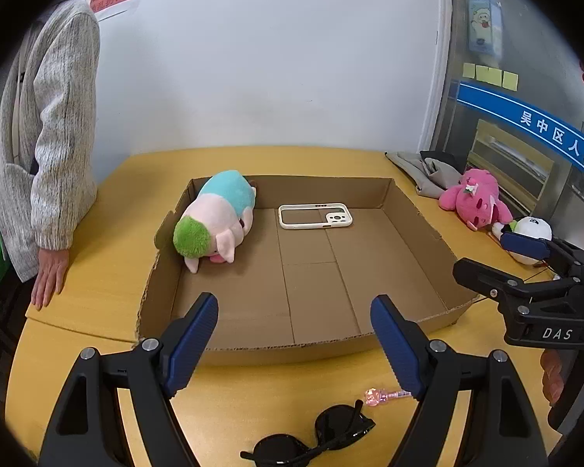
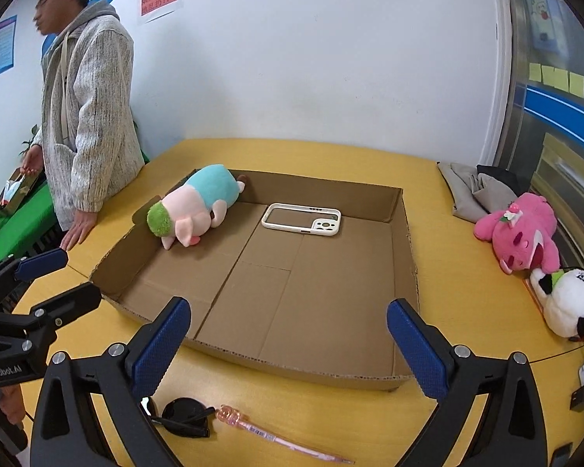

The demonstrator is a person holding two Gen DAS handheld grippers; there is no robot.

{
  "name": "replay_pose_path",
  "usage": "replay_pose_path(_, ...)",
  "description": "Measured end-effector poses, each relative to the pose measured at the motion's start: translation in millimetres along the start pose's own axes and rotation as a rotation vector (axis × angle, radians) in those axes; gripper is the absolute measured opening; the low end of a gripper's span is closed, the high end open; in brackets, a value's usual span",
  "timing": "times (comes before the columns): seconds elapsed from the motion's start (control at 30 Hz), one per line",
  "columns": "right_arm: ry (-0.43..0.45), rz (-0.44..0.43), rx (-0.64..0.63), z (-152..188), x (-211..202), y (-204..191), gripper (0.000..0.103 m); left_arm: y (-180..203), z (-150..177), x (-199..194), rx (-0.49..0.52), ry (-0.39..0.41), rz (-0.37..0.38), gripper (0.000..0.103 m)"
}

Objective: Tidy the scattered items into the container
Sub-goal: 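Withdraw both grippers from the box toward the items on the table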

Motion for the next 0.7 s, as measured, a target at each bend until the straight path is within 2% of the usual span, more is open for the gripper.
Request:
replay_pose_path(0.37,0.007,-0.012,0.019,9,-4,-4,0.102,-4,16,-4,-0.018,-0.018,0.004,0.081)
replay_pose_path(0.7,-0.001,-0.037,0.006,13,5,-10,0.102,-12,34,2,-0.028,-0.075,0.015,0.081)
Point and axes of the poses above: each gripper's, at about its wrist camera, not at the fingertips, and x roughly the way its jaws point, y to its right, z to its underside, the point moved 8 cm from there along x, roughly the way its jaws point, and after that the axes turned 7 degrees about -x, right-handed, at the moved point
